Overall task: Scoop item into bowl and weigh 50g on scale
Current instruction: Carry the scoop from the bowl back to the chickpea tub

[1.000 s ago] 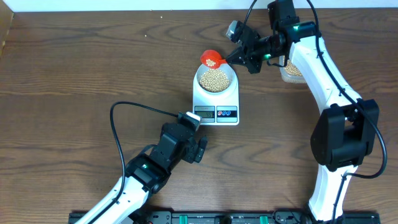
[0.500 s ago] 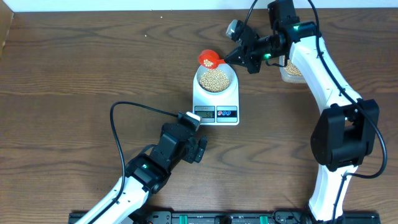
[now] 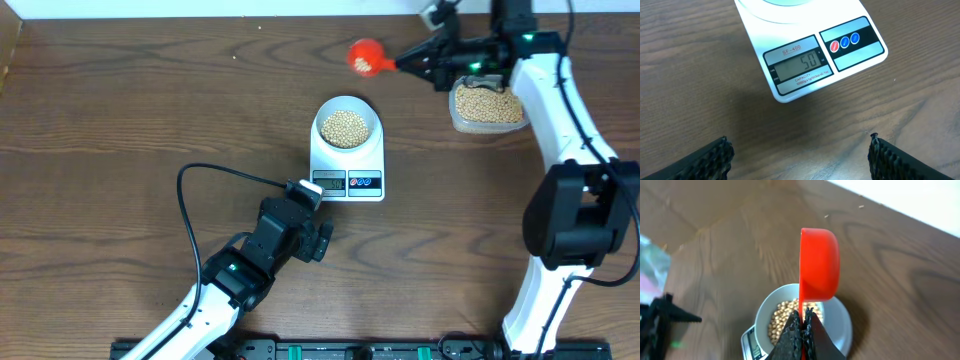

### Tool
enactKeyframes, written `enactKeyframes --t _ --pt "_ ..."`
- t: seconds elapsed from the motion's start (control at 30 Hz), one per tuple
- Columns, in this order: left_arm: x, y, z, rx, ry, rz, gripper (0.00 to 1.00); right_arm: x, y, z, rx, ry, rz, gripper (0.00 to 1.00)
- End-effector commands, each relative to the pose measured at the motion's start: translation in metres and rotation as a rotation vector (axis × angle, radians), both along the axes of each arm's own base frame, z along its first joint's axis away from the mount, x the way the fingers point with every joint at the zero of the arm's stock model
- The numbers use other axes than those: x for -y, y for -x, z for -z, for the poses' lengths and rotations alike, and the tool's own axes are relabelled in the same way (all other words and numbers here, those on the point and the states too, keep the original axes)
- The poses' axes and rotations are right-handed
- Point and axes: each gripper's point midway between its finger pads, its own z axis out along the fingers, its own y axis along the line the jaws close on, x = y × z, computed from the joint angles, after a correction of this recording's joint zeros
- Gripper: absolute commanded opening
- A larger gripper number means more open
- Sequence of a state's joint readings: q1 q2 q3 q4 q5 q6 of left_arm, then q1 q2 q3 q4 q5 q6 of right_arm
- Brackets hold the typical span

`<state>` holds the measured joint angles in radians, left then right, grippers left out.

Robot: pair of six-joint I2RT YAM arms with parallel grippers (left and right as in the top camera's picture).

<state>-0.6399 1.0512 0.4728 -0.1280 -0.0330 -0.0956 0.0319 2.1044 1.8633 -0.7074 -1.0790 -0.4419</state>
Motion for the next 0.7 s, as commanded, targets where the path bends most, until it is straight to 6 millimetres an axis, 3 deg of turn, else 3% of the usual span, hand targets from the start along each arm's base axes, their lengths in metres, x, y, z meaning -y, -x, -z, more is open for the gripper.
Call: enactKeyframes --t 0.0,0.37,0.53,0.67 --pt "0.000 -0.006 -0.010 0.035 -0.006 -0.002 0.89 0.028 -0.002 -0.034 -0.048 -0.076 0.083 0.01" --pt "0.000 -0.006 -0.010 0.035 -0.006 -0.002 0.89 0.127 -0.007 -0.060 -0.213 -0.171 0.361 0.01" --pt "0.000 -0.006 -0.010 0.035 -0.006 -0.002 0.88 0.154 0.001 -0.051 -0.301 -0.172 0.435 0.01" --pt "0.000 -0.006 -0.010 0.035 -0.006 -0.002 0.88 0.168 0.006 -0.032 -0.367 -0.101 0.512 0.01"
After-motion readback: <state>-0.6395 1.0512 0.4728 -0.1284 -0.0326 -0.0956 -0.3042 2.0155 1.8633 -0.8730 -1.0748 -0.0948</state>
